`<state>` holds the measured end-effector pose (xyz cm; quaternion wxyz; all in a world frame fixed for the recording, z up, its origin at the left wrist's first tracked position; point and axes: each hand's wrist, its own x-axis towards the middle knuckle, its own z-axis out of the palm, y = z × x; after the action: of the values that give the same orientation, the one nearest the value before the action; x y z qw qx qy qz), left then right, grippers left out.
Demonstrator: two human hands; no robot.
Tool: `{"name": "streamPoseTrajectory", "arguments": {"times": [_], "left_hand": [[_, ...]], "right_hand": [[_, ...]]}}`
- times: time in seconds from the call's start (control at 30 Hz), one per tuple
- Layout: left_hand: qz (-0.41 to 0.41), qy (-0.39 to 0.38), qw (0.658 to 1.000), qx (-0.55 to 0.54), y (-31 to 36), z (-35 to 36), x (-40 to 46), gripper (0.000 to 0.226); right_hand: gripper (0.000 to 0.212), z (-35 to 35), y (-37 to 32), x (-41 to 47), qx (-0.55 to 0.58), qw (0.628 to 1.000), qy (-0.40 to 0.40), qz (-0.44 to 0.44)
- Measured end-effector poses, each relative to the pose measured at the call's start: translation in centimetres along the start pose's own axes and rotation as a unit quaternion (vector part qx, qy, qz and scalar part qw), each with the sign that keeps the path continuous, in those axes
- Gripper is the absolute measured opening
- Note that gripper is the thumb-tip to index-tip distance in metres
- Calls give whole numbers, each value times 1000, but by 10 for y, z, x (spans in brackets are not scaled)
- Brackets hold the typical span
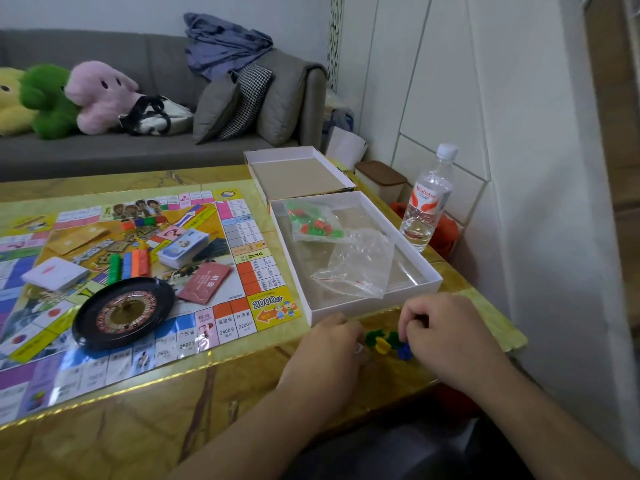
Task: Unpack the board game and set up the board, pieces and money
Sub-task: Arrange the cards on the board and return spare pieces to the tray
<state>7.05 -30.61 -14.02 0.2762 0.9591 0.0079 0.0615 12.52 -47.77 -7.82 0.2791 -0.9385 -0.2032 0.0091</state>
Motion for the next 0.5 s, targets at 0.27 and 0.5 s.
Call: {"name": "streamPoseTrajectory", "arguments": {"times": [0.27,0.5], "left_hand": [[-16,17,999,-43,-7,-2,-8,31],[-2,36,999,-32,-2,-3,-14,23]], "right_hand": [[38,1,-2,-1,-2,1000,-2,4],[39,3,-3,-1,-21,1000,3,6]]}}
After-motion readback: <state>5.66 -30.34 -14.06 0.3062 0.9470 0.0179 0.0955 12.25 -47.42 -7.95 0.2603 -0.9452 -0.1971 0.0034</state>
